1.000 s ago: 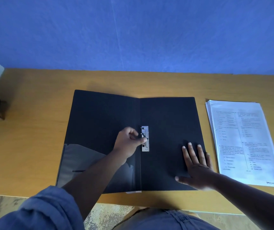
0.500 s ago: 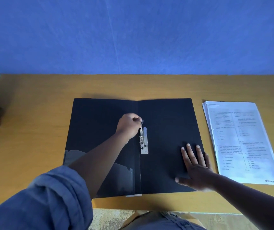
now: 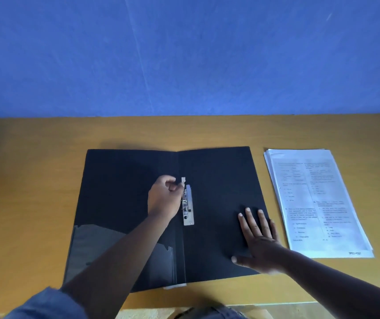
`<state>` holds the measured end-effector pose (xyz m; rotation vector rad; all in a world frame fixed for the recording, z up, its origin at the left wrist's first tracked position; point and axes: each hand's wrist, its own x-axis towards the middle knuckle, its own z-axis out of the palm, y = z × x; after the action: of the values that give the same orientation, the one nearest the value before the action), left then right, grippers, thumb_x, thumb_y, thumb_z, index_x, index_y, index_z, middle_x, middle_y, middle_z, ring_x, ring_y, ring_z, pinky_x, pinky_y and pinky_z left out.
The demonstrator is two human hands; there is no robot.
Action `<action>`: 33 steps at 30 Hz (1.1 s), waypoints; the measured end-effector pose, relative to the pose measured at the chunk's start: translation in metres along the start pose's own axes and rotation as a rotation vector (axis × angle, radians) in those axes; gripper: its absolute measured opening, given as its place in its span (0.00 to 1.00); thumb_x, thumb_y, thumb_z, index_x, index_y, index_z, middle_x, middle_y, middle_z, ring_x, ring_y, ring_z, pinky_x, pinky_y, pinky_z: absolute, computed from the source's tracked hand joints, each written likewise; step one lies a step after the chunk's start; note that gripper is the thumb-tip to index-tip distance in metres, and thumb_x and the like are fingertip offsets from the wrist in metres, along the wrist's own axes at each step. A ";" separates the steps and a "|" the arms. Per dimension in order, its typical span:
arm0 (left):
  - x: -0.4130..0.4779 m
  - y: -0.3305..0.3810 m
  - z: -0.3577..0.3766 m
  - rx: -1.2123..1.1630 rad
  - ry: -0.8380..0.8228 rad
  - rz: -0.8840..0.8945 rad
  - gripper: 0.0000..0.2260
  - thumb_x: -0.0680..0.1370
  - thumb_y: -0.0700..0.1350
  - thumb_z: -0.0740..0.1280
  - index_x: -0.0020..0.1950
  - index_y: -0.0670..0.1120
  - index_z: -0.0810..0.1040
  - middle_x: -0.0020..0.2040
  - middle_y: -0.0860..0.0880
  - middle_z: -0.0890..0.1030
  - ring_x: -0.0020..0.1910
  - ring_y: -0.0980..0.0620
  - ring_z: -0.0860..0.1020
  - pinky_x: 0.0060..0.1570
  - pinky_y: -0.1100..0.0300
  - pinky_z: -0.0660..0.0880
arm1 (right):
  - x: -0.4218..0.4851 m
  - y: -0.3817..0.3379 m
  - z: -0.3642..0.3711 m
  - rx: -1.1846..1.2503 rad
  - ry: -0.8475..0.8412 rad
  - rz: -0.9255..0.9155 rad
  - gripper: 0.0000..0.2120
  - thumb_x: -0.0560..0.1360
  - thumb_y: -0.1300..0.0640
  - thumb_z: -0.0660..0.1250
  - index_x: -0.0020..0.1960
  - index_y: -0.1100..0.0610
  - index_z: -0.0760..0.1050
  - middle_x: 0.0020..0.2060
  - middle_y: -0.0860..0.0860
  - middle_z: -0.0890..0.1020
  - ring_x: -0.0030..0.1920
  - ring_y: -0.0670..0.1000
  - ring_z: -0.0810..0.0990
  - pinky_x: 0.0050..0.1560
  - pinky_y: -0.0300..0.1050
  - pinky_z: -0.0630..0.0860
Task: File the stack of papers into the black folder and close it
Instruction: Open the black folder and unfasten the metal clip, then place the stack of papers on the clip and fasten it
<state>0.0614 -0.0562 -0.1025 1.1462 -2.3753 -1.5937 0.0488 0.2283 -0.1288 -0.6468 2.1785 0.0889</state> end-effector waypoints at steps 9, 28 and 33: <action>-0.084 0.012 0.036 -0.081 -0.110 0.028 0.11 0.76 0.47 0.73 0.56 0.49 0.77 0.47 0.51 0.82 0.41 0.52 0.82 0.44 0.60 0.78 | -0.013 0.011 -0.013 0.315 0.231 -0.060 0.49 0.73 0.31 0.63 0.82 0.48 0.40 0.79 0.41 0.34 0.80 0.48 0.33 0.78 0.55 0.37; -0.150 0.087 0.239 0.262 -0.373 0.091 0.26 0.77 0.56 0.66 0.74 0.53 0.66 0.72 0.59 0.70 0.68 0.57 0.70 0.61 0.61 0.69 | -0.057 0.269 -0.051 0.795 0.573 0.541 0.32 0.72 0.45 0.73 0.69 0.62 0.73 0.61 0.59 0.80 0.63 0.60 0.76 0.57 0.50 0.74; -0.153 0.082 0.260 0.804 -0.517 0.343 0.30 0.79 0.57 0.64 0.78 0.50 0.60 0.82 0.51 0.54 0.79 0.52 0.55 0.76 0.53 0.55 | -0.057 0.278 -0.054 0.762 0.448 0.548 0.17 0.70 0.44 0.71 0.40 0.56 0.70 0.38 0.53 0.75 0.42 0.56 0.71 0.35 0.46 0.66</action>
<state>0.0154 0.2535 -0.1040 0.3025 -3.4653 -0.8919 -0.0934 0.4768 -0.0948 0.4026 2.5010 -0.6243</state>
